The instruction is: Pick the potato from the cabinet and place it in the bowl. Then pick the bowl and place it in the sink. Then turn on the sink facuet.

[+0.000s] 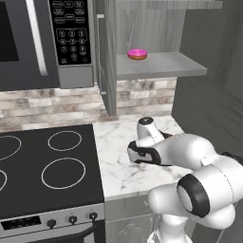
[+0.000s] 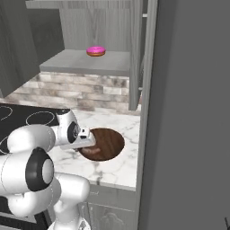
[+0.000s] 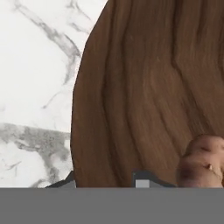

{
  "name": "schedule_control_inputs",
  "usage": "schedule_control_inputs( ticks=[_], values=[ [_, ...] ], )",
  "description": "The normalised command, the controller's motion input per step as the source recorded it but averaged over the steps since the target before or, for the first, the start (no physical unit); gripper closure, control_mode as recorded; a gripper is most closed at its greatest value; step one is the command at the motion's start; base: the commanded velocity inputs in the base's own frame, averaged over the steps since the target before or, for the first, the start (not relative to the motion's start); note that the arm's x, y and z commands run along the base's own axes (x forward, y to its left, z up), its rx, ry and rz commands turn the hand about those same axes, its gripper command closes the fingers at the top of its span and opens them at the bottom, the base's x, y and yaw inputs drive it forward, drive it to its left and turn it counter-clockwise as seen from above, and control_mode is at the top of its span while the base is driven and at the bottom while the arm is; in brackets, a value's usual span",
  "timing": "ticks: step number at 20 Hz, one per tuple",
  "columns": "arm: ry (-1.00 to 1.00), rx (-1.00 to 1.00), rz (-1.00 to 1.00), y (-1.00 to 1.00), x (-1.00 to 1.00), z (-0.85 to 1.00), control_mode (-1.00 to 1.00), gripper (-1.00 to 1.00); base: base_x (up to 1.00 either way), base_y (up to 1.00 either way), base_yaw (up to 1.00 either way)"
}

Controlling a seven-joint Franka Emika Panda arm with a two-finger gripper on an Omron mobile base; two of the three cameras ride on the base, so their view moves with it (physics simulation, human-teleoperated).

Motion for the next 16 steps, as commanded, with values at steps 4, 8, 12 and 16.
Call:
schedule_control_inputs(
  ticks=[4,8,12,16],
  values=[
    [0.0,-0.02,0.13,0.0,-0.29,0.33,-1.0,1.0,0.0,0.0,0.0],
    [0.0,-0.14,0.18,0.28,-0.43,0.88,-1.0,1.0,0.0,0.0,0.0],
    [0.0,-0.2,0.2,0.46,-0.62,1.0,-1.0,1.0,0.0,0.0,0.0],
    [0.0,-0.21,0.22,0.45,-0.73,1.0,-1.0,1.0,0.0,0.0,0.0]
  ],
)
